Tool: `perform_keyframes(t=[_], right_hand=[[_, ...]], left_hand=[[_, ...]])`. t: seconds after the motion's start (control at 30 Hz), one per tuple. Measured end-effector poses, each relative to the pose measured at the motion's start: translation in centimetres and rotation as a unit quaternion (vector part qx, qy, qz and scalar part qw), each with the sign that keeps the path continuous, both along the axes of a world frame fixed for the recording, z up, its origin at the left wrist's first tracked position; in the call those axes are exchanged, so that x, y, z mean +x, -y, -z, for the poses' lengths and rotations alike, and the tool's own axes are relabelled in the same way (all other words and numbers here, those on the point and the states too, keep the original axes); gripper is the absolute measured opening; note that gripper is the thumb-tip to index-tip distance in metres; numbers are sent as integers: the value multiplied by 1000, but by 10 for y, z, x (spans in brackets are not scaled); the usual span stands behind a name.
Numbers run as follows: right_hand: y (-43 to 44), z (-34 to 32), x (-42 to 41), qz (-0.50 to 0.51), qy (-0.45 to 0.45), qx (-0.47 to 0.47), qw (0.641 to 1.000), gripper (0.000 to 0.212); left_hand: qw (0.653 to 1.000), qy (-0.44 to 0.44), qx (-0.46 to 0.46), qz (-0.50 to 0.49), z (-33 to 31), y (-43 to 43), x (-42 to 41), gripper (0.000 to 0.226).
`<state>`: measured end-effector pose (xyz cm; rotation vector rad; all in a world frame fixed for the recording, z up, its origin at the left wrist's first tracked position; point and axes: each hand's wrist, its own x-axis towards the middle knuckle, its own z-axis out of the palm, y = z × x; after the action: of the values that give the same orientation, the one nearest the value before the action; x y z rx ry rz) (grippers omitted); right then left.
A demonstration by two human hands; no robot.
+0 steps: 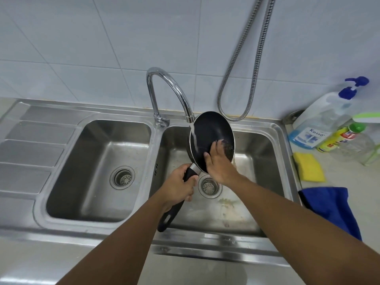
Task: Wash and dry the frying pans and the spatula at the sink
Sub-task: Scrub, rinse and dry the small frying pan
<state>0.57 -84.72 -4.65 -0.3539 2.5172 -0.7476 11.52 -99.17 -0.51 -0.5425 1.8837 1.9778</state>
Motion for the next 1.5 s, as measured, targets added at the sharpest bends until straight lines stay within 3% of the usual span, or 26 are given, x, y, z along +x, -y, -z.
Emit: perform_keyframes(t=[0.17, 0.27, 0.43, 0.57, 0.73, 0.93, 1.0, 1.17, 1.27, 1.33, 1.5], right_hand=[[-7, -9, 35, -31, -5, -129, 991, 30], [-18, -3, 36, -13, -41, -142, 989, 40], [-41, -6, 2, -128, -113, 46, 984, 52], [-33, -15, -34, -146, -121, 88, 978, 59], [20, -30, -47, -119, -21, -18, 993, 65], [10, -24, 3, -250, -51, -96, 962, 44], [-11, -15, 8, -258, -104, -57, 959, 45], [-48, -7, -18, -301, -179, 140, 926, 68], [-44, -14, -38, -266, -206, 172, 926, 81], [-29, -19, -44, -241, -200, 178, 933, 76], [-9, -23, -42, -305, -165, 215, 913, 60]], left_hand=[[1000, 18, -15, -16, 5, 3, 0, 15], [999, 18, 7, -27, 5, 5, 2, 17], [999, 22, 20, -27, 2, 9, 2, 24], [1000, 18, 18, -8, 2, 5, 4, 20], [1000, 6, 18, -7, -2, 0, -1, 18], [999, 6, 1, -41, 1, 27, -10, 14], [999, 12, 15, -49, 4, 30, -8, 17], [998, 26, 39, -40, 4, 30, 1, 16], [998, 26, 38, -32, 3, 27, 6, 19], [999, 22, 40, -26, 2, 22, 9, 20], [998, 33, 33, -32, 11, 25, 16, 18]])
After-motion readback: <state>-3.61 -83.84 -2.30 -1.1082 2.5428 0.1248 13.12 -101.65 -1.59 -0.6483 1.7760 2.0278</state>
